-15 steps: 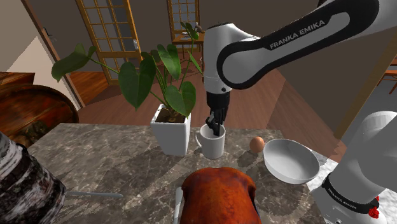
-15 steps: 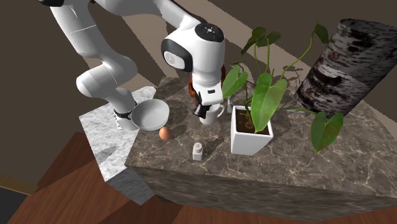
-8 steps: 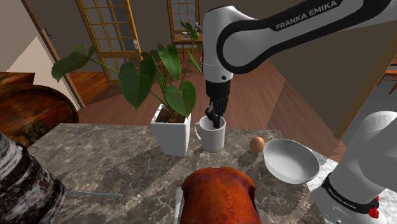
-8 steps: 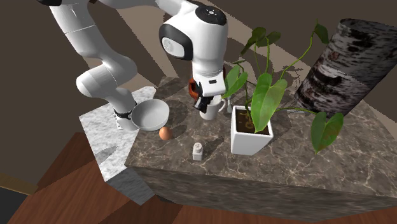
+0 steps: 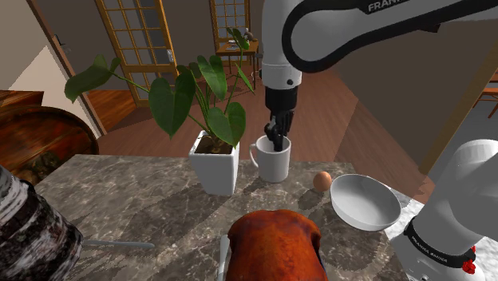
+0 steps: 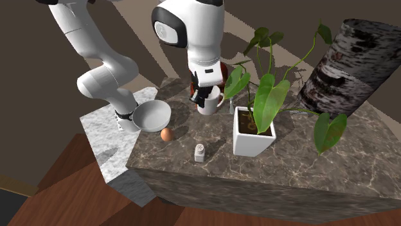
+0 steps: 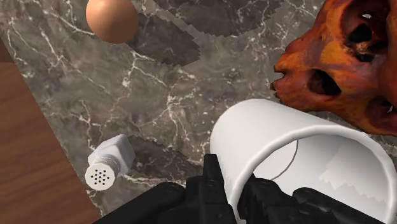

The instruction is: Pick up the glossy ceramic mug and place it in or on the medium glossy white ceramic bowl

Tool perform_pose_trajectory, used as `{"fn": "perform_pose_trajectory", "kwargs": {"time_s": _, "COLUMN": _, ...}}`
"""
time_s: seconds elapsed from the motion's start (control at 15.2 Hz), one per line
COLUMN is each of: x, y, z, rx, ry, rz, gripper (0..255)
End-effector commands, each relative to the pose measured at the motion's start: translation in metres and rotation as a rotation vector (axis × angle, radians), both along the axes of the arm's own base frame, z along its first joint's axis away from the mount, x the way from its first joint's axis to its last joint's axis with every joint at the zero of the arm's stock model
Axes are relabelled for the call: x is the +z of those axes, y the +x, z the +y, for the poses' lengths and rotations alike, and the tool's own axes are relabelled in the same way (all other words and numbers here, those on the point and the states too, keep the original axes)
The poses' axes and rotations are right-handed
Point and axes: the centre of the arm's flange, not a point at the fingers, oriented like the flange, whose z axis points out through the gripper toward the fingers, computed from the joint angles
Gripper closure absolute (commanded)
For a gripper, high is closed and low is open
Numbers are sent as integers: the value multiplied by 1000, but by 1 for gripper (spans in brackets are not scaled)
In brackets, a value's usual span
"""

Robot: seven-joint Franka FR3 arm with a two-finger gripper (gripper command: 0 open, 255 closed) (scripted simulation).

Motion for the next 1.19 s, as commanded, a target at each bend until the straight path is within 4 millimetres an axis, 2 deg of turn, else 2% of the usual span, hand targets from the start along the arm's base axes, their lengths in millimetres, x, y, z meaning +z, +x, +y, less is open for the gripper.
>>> {"fn": "perform_pose_trajectory", "kwargs": {"time_s": 0.0, "x": 4, "y": -17, "z": -16, "rx": 0, "ry": 0, "rz": 0, "gripper": 255}}
{"fn": "perform_pose_trajectory", "kwargs": {"time_s": 1.12, "x": 25, "y": -183, "z": -167, "rx": 0, "ry": 0, "rz": 0, "gripper": 255}}
